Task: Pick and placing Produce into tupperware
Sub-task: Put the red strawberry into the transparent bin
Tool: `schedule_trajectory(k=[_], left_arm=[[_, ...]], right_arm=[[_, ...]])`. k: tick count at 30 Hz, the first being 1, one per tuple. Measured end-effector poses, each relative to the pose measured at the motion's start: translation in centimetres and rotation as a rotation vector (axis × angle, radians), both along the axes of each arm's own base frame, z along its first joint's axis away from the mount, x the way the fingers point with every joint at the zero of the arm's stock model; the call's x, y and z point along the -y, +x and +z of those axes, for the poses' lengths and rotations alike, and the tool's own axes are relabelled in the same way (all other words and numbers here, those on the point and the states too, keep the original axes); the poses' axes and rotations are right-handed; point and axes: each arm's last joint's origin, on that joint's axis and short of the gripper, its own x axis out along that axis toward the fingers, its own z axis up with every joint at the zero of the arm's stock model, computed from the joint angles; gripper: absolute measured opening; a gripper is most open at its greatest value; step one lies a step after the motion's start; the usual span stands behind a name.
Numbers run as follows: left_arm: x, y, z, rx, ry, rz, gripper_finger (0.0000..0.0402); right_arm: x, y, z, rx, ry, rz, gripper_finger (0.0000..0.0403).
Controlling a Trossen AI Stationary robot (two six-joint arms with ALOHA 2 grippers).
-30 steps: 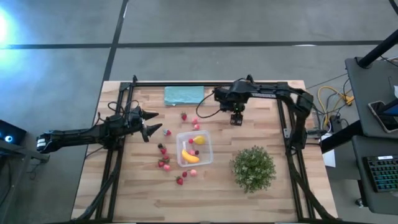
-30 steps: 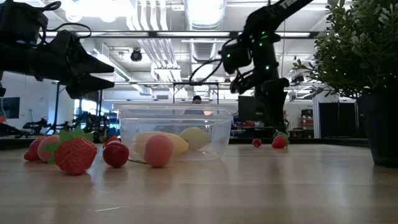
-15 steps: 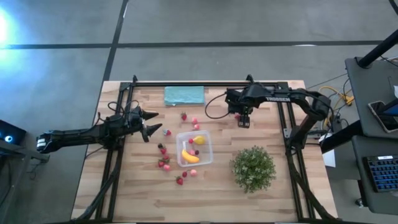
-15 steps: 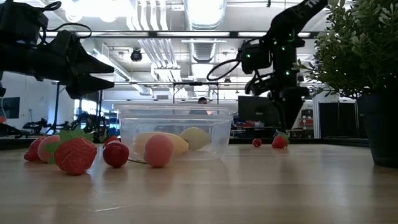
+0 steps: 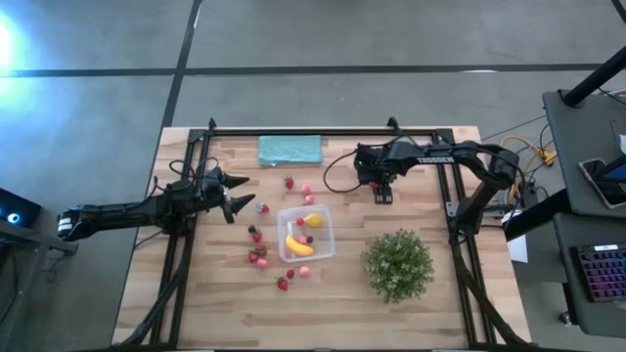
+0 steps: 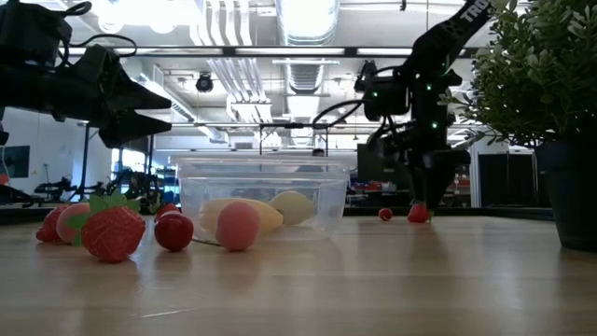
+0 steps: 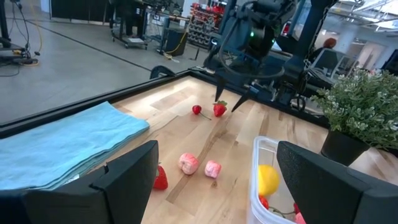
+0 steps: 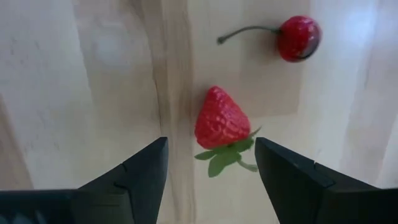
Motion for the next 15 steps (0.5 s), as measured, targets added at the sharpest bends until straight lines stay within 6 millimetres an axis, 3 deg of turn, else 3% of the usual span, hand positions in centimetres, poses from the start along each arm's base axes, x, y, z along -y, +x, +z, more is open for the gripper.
schedule_trajectory(k=[15], left_arm=[[0.00,0.00,-0.02,-0.001,0.000,0.000,0.0314]], right_arm=[[0.36,0.81,-1.08,0.065,-0.023,-0.040,0.0232]])
